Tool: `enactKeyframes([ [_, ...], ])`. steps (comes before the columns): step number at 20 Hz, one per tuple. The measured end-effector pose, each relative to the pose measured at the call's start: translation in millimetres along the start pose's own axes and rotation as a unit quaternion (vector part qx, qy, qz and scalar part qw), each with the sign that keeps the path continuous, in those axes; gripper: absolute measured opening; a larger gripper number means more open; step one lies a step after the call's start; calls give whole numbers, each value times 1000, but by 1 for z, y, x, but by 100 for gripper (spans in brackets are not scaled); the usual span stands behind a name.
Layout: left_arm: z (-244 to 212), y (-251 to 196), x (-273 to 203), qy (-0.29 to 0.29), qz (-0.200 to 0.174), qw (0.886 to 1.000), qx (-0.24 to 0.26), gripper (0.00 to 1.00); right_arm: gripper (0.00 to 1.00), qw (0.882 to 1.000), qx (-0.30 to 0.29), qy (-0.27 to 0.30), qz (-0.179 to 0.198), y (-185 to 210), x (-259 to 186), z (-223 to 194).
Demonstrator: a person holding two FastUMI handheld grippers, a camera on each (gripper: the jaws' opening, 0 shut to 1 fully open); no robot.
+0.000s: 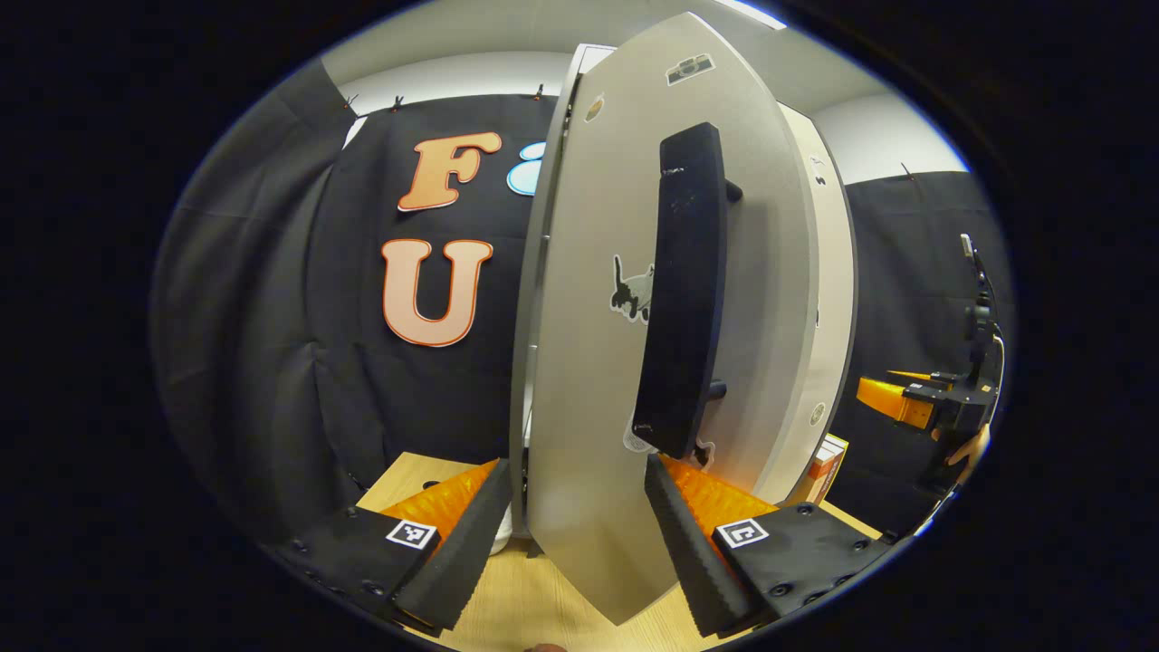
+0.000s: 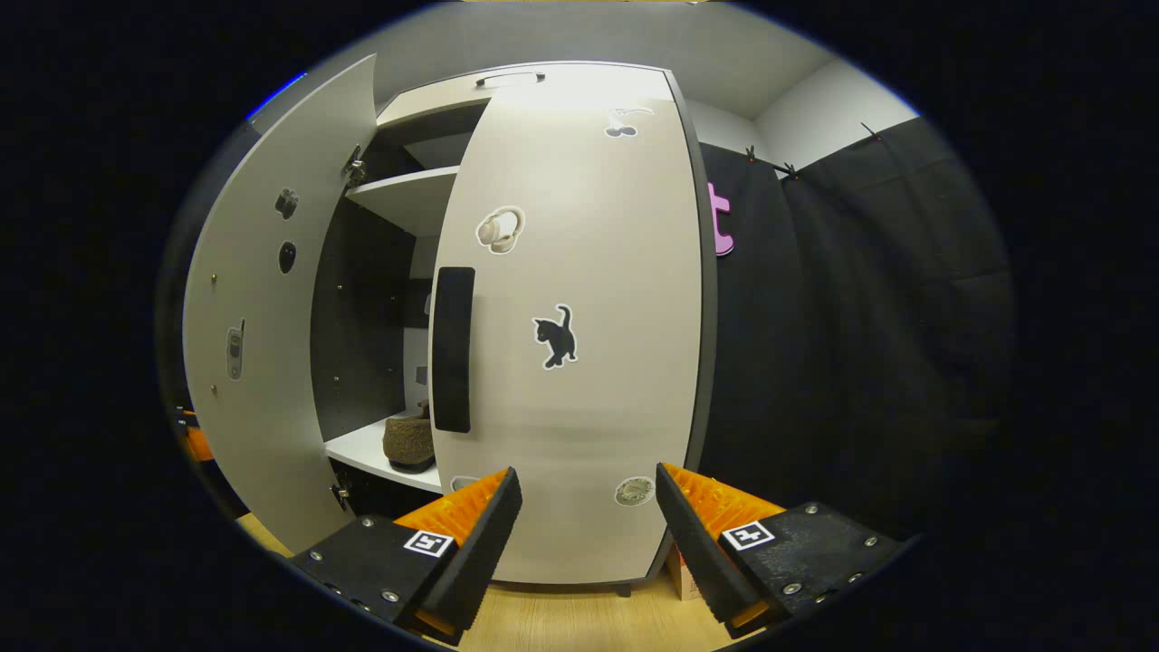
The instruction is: Grab one shoe with the right hand and put it into the shoe cabinet, grab the other shoe with the left hand and put it into the shoe cabinet; then close the right door with the right hand and the left door with the left hand.
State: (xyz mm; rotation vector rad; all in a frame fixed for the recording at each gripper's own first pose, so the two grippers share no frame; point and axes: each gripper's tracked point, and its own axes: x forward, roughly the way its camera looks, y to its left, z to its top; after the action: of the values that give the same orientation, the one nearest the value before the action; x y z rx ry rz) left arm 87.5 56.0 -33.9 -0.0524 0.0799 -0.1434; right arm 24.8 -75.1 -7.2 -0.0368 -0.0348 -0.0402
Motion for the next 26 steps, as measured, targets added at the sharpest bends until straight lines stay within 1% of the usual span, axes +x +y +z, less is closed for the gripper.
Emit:
enactKeyframes([
  [1, 0, -6, 4, 0, -4, 1000, 3, 94, 92, 1000, 0, -2, -3, -5, -4, 2],
  [2, 0, -13, 8, -2, -9, 1000, 5, 96, 92, 1000, -2, -4, -7, -10, -8, 4],
  [6, -2, -36, 35, -5, -35, 999, 3, 96, 92, 1000, -4, -9, -27, -33, -20, 7],
  [7, -1, -34, 42, -10, -31, 999, 13, 94, 92, 999, -3, -9, -33, -40, -23, 7],
  [9, 4, -35, 62, -20, -25, 999, 31, 94, 92, 999, 1, -7, -43, -50, -27, 6],
  [11, 5, -46, 78, -20, -21, 999, 42, 97, 92, 999, 1, -5, -49, -56, -30, 6],
  [12, 1, -47, 84, -17, -19, 999, 43, 95, 92, 999, -2, -5, -51, -58, -31, 5],
  [14, -6, -55, 96, -9, -23, 999, 37, 97, 92, 998, -9, -5, -57, -64, -33, 6],
  [16, -4, -57, 101, -14, -20, 999, 36, 98, 92, 998, -12, -4, -60, -67, -32, 6],
  [17, -3, -58, 104, -17, -18, 999, 36, 95, 92, 998, -11, -2, -60, -67, -32, 5],
  [19, -5, -57, 104, -15, -13, 999, 34, 94, 92, 998, -10, 0, -60, -69, -29, 4],
  [20, -5, -57, 105, -12, -12, 999, 31, 99, 92, 998, -9, 0, -59, -69, -28, 3],
  [21, -5, -58, 106, -11, -10, 999, 29, 97, 92, 998, -8, 2, -57, -69, -26, 2],
  [23, -6, -57, 106, -9, -6, 1000, 27, 96, 92, 999, -7, 6, -54, -69, -22, -2],
  [24, -6, -57, 107, -9, -4, 1000, 30, 94, 92, 999, -6, 8, -53, -69, -20, -4],
  [25, -7, -58, 110, -10, -2, 999, 33, 96, 92, 999, -5, 10, -52, -69, -18, -4],
  [26, -7, -58, 111, -10, 1, 999, 36, 96, 92, 999, -4, 12, -50, -69, -16, -6],
])
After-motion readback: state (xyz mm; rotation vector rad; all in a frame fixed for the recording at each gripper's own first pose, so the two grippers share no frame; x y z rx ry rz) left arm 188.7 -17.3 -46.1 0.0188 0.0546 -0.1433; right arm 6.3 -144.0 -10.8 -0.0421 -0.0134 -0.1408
